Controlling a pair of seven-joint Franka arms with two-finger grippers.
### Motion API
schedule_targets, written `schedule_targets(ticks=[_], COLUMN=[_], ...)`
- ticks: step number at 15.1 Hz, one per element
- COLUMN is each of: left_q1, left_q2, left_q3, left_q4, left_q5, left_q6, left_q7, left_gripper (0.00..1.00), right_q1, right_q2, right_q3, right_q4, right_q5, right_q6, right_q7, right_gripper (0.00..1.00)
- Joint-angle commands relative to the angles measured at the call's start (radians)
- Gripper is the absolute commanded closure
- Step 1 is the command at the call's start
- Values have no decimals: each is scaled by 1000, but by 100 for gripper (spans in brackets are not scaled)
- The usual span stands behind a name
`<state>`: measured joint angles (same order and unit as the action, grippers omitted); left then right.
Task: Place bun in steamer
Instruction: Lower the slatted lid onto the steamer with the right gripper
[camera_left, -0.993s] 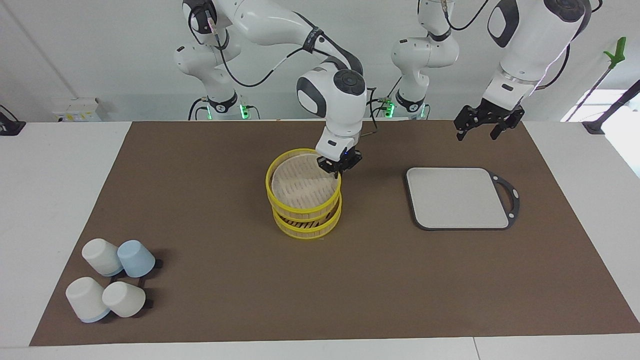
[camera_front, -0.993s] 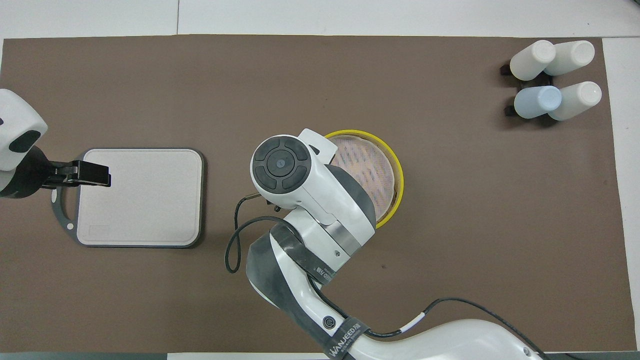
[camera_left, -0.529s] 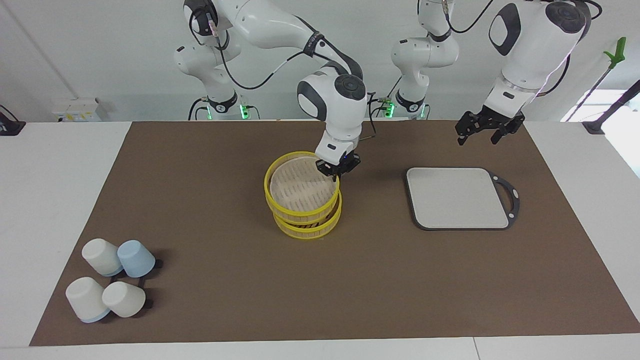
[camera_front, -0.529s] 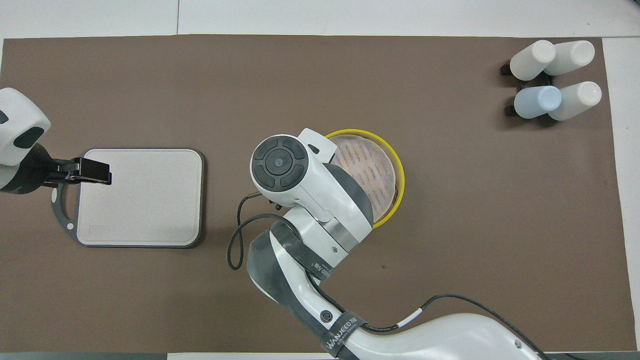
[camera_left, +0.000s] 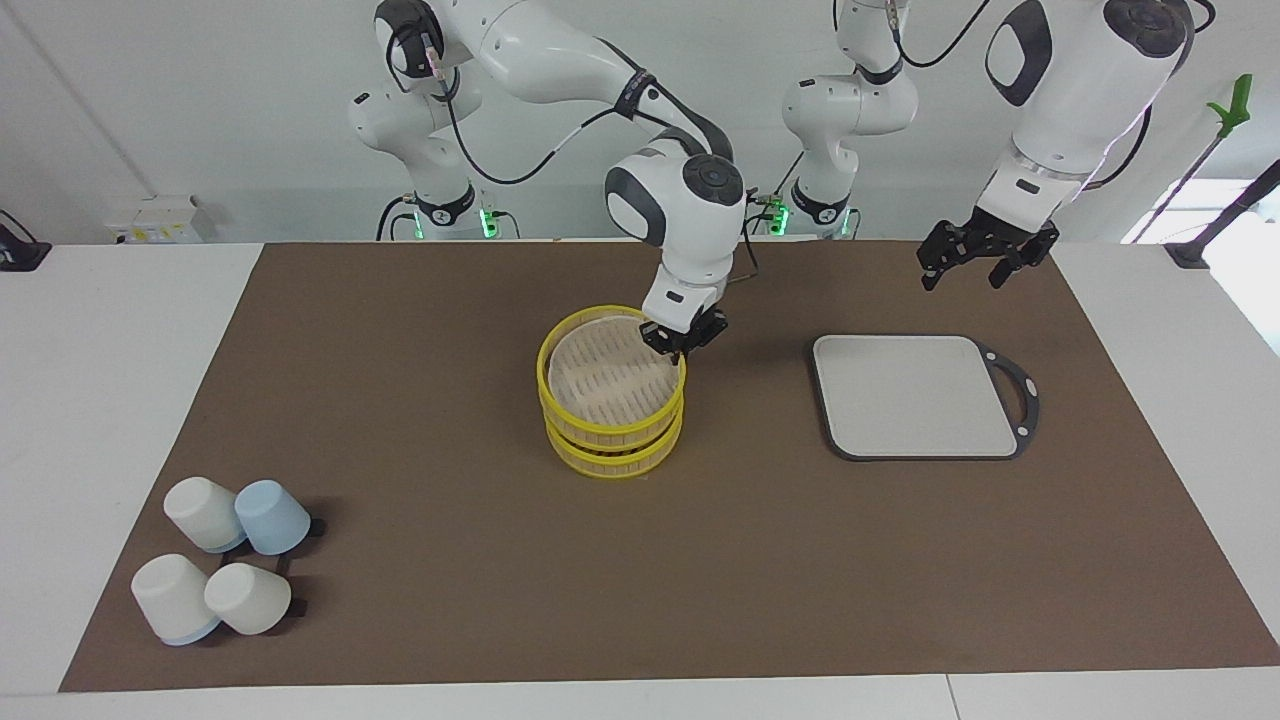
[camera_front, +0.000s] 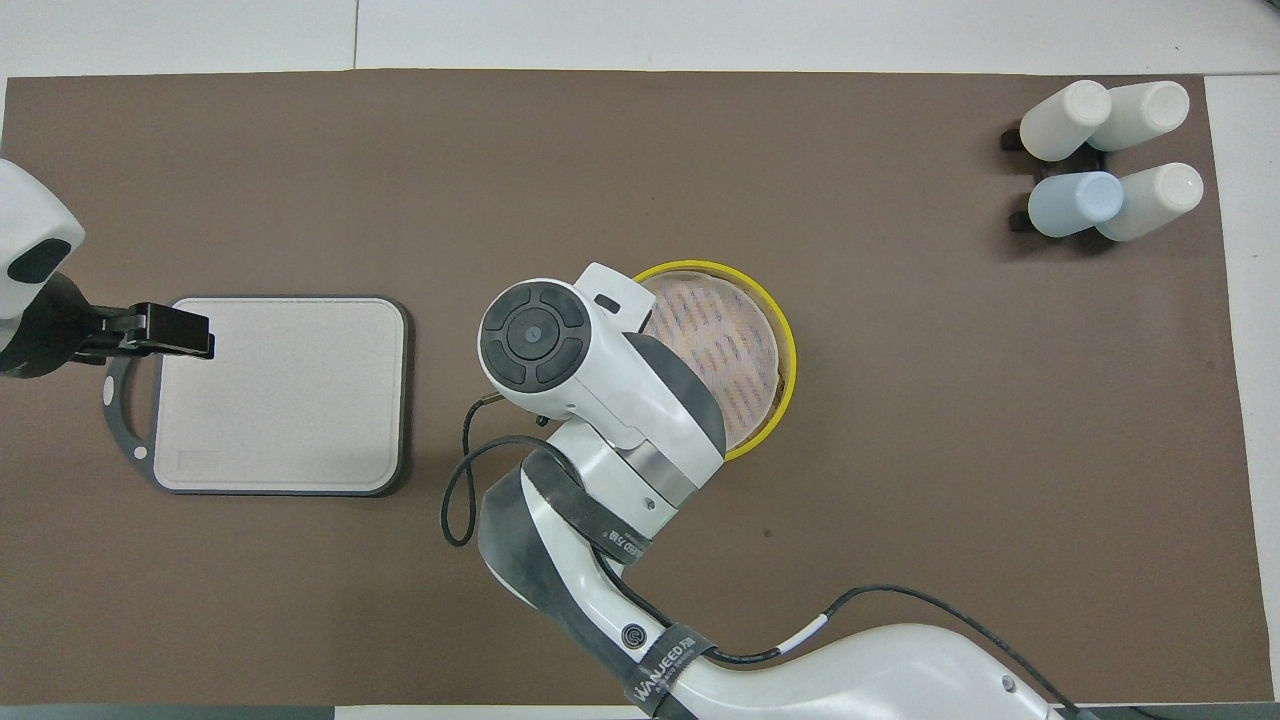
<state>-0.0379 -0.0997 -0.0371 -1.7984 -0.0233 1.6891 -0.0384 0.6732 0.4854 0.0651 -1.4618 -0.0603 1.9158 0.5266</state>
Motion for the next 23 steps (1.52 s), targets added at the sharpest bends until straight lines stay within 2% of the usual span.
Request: schedule_targets(ticks=[1, 4, 11, 14, 21, 23], left_q1=[16, 18, 27, 84, 61, 18], left_q2=[0, 0, 0, 0, 0, 2], left_q3=[-10, -12, -17, -76, -58, -14], left_q4=[16, 17, 17, 19, 19, 19], left_q5=[-15, -15, -15, -15, -15, -15], left_q6=[-28, -31, -31, -31, -31, -34], left_q7=[6, 6, 6, 6, 5, 5], left_gripper=[0, 0, 0, 0, 0, 0], right_q1=[2, 0, -14, -12, -14, -15], right_q2=[25, 24, 22, 19, 10, 10], right_q3=[1, 1, 1, 1, 1, 2], right_q4=[57, 44, 14, 2, -23, -23], right_q5=[-7, -7, -10, -10, -10, -10], right_q6=[-17, 40, 45, 45, 45, 45], right_q7=[26, 26, 16, 16, 16, 15], right_gripper=[100, 100, 100, 100, 100, 100])
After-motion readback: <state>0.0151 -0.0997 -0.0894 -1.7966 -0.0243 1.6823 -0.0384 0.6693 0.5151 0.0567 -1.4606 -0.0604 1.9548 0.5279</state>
